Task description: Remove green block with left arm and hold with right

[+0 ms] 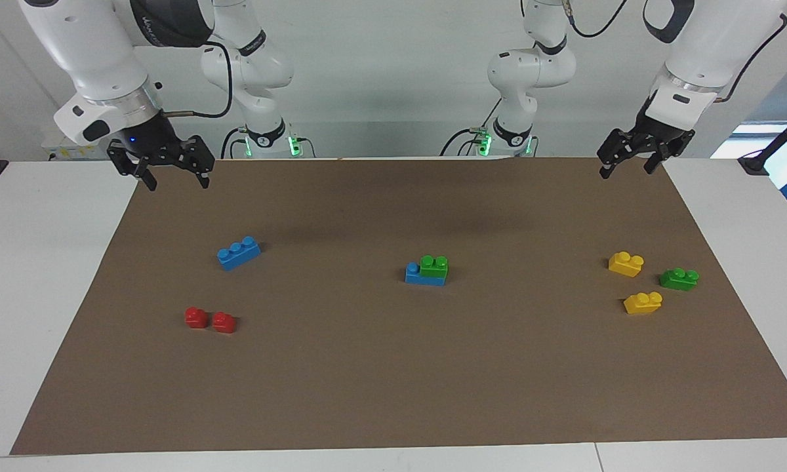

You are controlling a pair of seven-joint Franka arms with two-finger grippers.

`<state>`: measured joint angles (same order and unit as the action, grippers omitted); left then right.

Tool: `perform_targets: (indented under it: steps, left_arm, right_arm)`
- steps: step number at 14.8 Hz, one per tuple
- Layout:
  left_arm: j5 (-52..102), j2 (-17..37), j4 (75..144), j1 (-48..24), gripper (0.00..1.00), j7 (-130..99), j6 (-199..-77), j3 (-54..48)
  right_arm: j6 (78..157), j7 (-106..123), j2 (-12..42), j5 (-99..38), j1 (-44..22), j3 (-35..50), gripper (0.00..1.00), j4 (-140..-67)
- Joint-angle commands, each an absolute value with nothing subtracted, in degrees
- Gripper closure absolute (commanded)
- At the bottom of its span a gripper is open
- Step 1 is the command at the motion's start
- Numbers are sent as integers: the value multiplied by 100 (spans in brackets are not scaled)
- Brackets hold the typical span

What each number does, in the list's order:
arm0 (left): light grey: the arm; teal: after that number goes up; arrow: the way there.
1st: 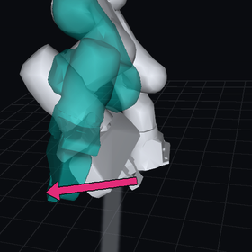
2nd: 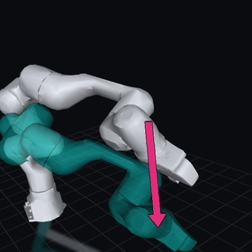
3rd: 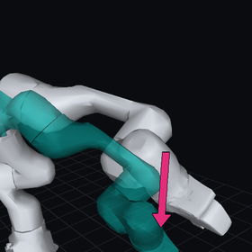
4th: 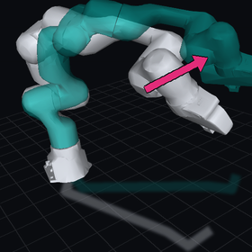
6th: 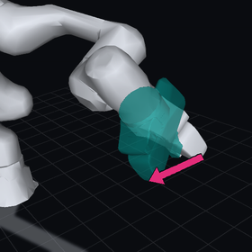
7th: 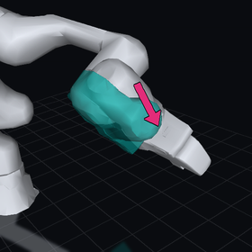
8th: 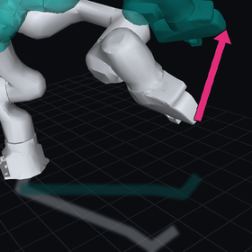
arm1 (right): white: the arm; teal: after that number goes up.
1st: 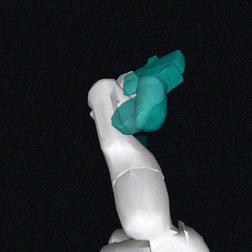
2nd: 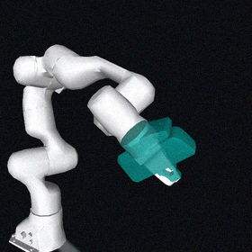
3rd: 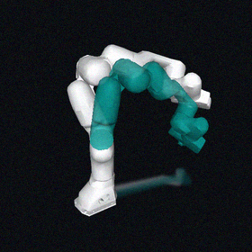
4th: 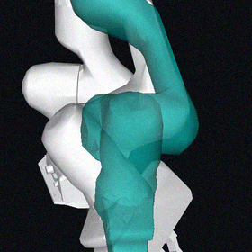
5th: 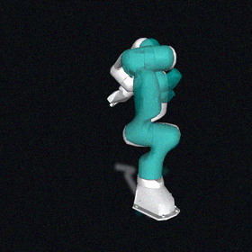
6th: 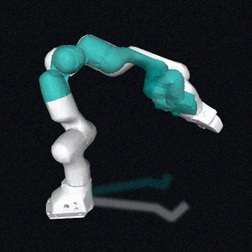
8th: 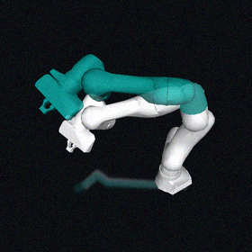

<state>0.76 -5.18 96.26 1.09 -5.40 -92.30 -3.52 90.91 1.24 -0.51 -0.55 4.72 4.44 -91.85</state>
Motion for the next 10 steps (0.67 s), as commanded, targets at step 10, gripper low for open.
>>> perform_targets:
  steps: [10]
  left_arm:
    - [176,-580,9694,158,0,-597,-9272,-360]
  right_arm:
    - [9975,-544,-246,-9,448,439,3,-9606]
